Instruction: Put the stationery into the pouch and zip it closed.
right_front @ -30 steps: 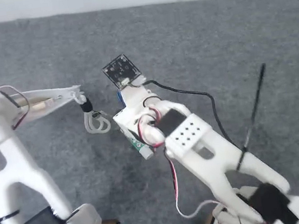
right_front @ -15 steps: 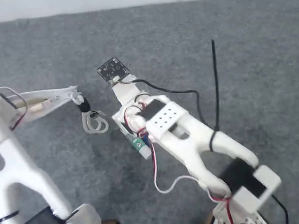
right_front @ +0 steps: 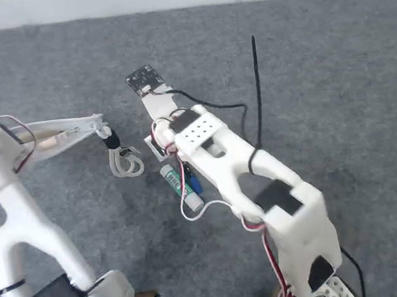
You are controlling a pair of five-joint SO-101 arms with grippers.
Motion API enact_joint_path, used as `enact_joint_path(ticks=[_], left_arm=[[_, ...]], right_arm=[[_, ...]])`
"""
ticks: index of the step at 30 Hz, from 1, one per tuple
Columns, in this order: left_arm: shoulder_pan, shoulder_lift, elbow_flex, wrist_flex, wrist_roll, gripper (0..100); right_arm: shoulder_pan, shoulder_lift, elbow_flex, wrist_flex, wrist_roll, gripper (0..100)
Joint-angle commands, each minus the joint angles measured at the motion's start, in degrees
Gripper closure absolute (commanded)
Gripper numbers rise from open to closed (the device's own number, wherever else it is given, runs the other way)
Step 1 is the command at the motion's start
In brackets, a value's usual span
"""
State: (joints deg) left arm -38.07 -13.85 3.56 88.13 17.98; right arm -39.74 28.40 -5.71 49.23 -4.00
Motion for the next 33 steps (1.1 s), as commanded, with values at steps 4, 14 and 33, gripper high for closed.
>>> enact_joint_path(ticks=[4, 14, 33], left_arm=[[-0.62, -0.7, -1.71, -1.41, 0.62, 99], [-0.53, -0.7, -1.71, -1.23, 0.62, 99], [-0.53, -0.7, -1.63, -1.23, 0.62, 99]], right_arm=[[0.84, 7.6, -14.42, 7.87, -0.53, 84.3], [0.66, 13.93, -22.86, 15.52, -0.44, 93.9], [0.57, 4.44, -22.86, 27.74, -0.18, 99.3]])
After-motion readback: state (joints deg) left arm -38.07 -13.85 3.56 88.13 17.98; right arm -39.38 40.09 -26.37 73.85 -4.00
